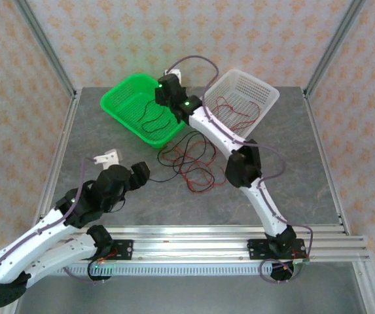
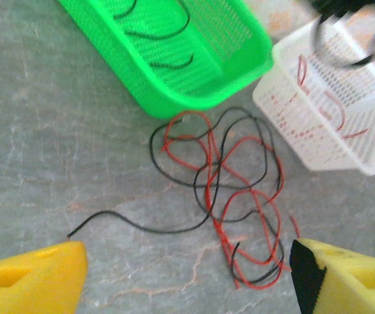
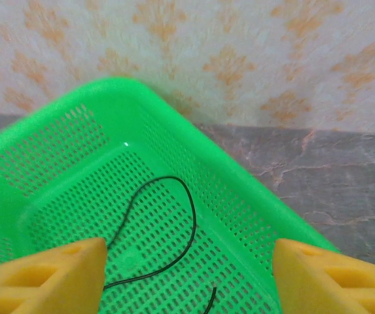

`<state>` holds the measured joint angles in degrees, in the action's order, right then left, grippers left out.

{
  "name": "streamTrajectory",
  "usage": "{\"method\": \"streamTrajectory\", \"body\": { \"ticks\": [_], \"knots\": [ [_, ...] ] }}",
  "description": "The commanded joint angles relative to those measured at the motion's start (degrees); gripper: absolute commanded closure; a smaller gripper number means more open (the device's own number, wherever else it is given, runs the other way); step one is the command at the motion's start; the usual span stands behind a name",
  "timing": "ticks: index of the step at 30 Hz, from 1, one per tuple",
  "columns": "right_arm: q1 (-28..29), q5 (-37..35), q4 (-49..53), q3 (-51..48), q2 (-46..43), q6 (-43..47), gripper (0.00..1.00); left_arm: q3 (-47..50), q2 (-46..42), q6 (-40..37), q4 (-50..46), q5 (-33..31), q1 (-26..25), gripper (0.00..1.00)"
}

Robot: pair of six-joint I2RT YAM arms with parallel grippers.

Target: Untangle the cables

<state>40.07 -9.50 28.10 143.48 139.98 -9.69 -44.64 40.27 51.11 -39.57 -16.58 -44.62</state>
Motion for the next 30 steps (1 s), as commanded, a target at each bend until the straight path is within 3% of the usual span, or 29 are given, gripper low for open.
{"method": "streamTrajectory", "body": {
  "ticks": [1, 10, 15, 22, 30],
  "knots": [
    [0.54, -1.76, 7.88, 1.81, -7.73, -4.21, 0.34, -2.42, 3.07, -0.77, -2.77, 3.79, 0.11, 0.21],
    [2.46, -1.02, 13.64, -5.55, -16.82, -5.11, 0.45, -4.61, 13.72, -7.88, 2.38, 8.61, 0.08, 0.28],
    [2.48, -2.54, 10.27, -19.7, -25.71, -6.73, 0.48, -6.97, 24.49, -11.98, 7.54, 13.6, 0.07, 0.34],
    [2.55, -2.91, 6.17, -37.59, -37.44, -8.01, 0.49, -10.85, 38.72, -12.73, 11.44, 14.32, 0.3, 0.4],
    [2.48, -3.53, 0.68, -56.05, -49.48, -9.71, 0.5, -13.76, 50.31, -11.47, 13.16, 12.36, 2.22, 0.62]
  ]
}}
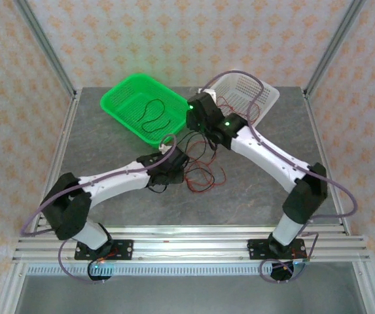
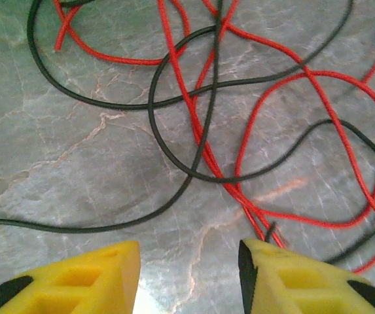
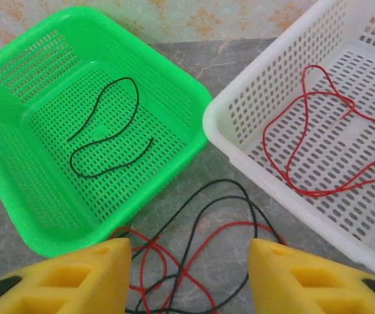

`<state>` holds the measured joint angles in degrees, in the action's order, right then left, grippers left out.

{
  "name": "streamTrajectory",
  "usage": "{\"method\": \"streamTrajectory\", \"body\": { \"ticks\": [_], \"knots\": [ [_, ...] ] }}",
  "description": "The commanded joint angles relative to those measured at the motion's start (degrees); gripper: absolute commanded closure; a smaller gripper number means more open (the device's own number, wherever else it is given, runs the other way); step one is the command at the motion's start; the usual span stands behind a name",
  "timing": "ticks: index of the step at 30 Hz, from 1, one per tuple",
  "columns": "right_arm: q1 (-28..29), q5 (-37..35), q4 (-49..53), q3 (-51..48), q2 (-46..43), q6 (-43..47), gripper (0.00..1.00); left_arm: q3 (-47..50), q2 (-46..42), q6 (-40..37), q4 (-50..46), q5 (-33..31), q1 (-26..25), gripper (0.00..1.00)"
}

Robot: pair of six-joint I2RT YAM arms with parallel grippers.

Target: Untangle the cables

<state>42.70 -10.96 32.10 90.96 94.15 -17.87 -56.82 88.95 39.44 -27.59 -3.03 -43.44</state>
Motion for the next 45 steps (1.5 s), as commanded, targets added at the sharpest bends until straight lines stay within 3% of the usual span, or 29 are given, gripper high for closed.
{"method": "streamTrajectory", "body": {
  "ticks": [1, 12, 30, 32, 36, 45],
  "knots": [
    [-0.16, -2.11, -3.63, -4.93, -4.72, -1.69, 0.5, -1.5, 2.2, 0.2, 1.63, -1.23, 1.39, 0.64],
    [-0.2, -0.62, -7.04, -17.96, -14.31, -4.1, 0.52, -0.79, 6.11, -0.52, 9.31, 2.58, 5.62, 0.67],
    [-0.13, -0.98, -7.93, -26.59, -20.93, -6.42, 0.52, -2.45, 13.39, -1.03, 11.74, 2.32, 7.41, 0.68],
    [-0.2, -0.96, -7.84, -27.12, -21.52, -6.62, 0.52, -2.52, 13.71, -1.01, 12.17, 2.24, 7.4, 0.75],
    [-0.16, -0.25, -7.97, -28.53, -22.73, -7.26, 0.52, -2.86, 13.57, -0.69, 12.65, 1.93, 7.41, 1.0],
    [-0.16, 6.22, -13.01, -34.61, -24.54, -9.17, 0.52, -4.13, 8.21, -2.45, 11.45, 2.42, 7.17, 1.0]
  ]
}}
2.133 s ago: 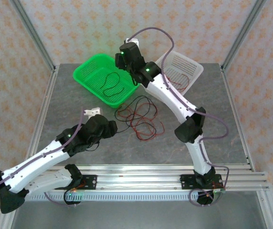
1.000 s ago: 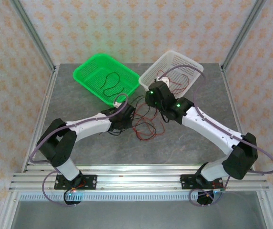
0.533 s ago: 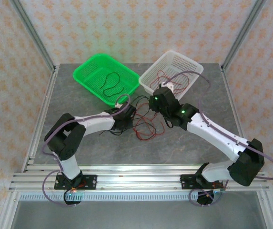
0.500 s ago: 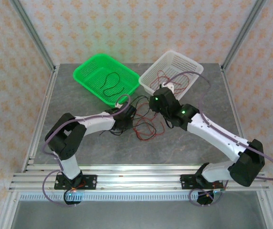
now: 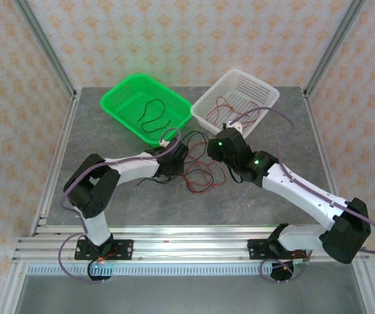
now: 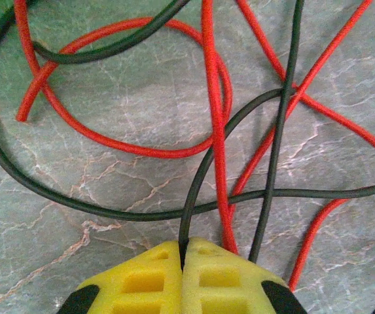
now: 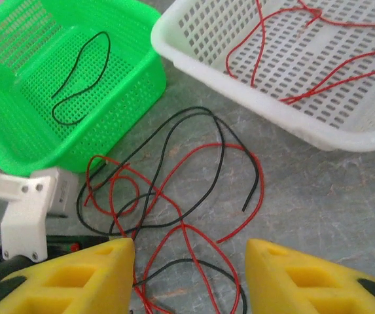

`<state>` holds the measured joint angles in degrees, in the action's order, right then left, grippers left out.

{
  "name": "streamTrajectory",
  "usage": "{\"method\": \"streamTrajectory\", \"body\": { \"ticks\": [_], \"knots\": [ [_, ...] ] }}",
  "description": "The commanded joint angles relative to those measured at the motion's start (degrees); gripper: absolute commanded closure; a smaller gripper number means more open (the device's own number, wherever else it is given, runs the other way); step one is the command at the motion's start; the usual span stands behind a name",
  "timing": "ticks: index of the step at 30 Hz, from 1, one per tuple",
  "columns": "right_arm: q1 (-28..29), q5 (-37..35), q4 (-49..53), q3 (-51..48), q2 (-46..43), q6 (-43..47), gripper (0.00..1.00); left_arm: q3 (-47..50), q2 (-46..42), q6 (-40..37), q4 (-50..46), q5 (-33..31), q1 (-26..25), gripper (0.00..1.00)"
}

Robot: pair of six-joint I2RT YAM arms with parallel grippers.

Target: Untangle the cables

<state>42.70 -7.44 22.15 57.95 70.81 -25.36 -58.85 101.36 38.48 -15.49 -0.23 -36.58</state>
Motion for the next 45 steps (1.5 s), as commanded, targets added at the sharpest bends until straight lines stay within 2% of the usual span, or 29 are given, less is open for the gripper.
{"method": "streamTrajectory", "body": {
  "ticks": [1, 11, 23, 45],
  "knots": [
    [-0.16, 3.47, -4.07, -2.31, -1.32, -2.0, 0.52, -2.42, -5.28, -1.96, -1.01, -0.34, 0.07, 1.0],
    [-1.21, 9.15, -13.49, -7.17, 1.85, -6.97, 0.52, -10.8, -11.82, -4.55, -10.83, -6.21, -5.11, 1.0],
    [-2.44, 9.7, -28.82, -11.32, 8.22, -14.77, 0.52, -19.11, -17.28, -6.39, -16.85, -8.29, -8.36, 1.0],
    [-2.42, 14.89, -37.37, -15.29, 20.19, -16.3, 0.57, -34.35, -20.24, -9.17, -21.16, -10.93, -9.37, 1.0]
  ]
}}
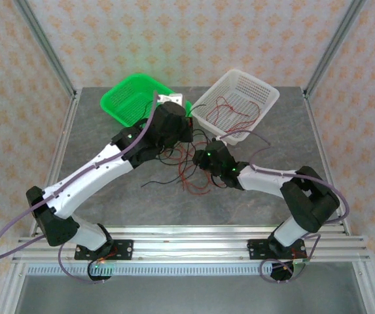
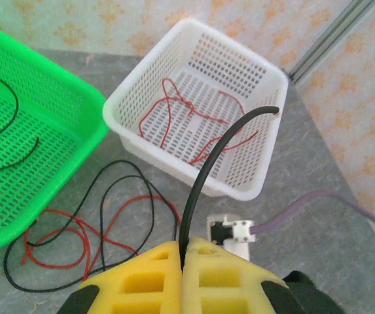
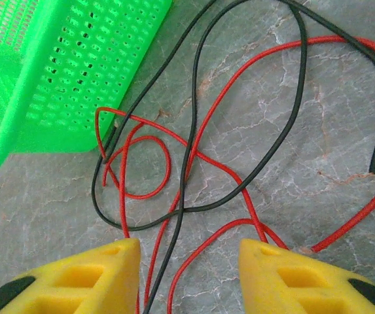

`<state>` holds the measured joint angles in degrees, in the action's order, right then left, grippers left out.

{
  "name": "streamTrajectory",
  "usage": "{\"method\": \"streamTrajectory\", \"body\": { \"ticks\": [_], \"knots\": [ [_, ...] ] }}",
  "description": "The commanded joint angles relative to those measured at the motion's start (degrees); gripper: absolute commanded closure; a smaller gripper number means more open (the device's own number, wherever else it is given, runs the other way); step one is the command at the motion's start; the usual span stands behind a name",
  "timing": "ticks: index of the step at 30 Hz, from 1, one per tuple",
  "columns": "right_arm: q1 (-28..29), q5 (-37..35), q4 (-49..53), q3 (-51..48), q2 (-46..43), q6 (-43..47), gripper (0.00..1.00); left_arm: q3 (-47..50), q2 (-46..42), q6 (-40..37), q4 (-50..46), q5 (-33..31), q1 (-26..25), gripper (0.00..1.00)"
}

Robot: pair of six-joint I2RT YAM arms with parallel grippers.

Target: Untangle the cables

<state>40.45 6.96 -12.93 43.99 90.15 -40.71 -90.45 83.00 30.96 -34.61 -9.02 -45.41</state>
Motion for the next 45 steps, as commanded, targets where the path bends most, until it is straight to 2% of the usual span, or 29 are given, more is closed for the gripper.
{"method": "streamTrajectory", "body": {
  "ticks": [1, 15, 23, 26, 30, 35, 45],
  "knots": [
    [-0.12, 0.54, -2.55, -1.66, 1.2, -1.04, 0.57, -3.49, -1.96, -1.78, -2.2, -2.31, -0.5, 1.0],
    [-0.1, 0.24, -6.22, -7.66, 5.98, -3.78, 0.57, -13.57, -1.48, -3.95, -3.91, -4.61, -0.52, 1.0],
    [0.07, 0.77, -5.95, -9.97, 3.06, -3.75, 0.57, -23.11, 1.64, -6.96, -9.29, -11.23, 0.27, 1.0],
    [0.23, 0.29, -3.41, -9.78, -0.39, -2.44, 0.57, -25.03, 2.58, -7.02, -11.09, -11.68, 2.7, 1.0],
    [0.66, -0.51, 0.62, -9.71, -6.66, -0.76, 0.57, -25.01, 3.25, -7.86, -10.19, -8.26, 7.99, 1.0],
    [1.37, -2.02, 6.78, -9.19, -15.27, 1.04, 0.56, -25.97, 6.02, -9.43, -8.09, -7.14, 13.22, 1.0],
    [1.92, -2.8, 14.51, -9.99, -30.13, 1.08, 0.56, -26.53, 14.92, -9.68, 2.0, -0.74, 25.04, 1.0]
  ]
}}
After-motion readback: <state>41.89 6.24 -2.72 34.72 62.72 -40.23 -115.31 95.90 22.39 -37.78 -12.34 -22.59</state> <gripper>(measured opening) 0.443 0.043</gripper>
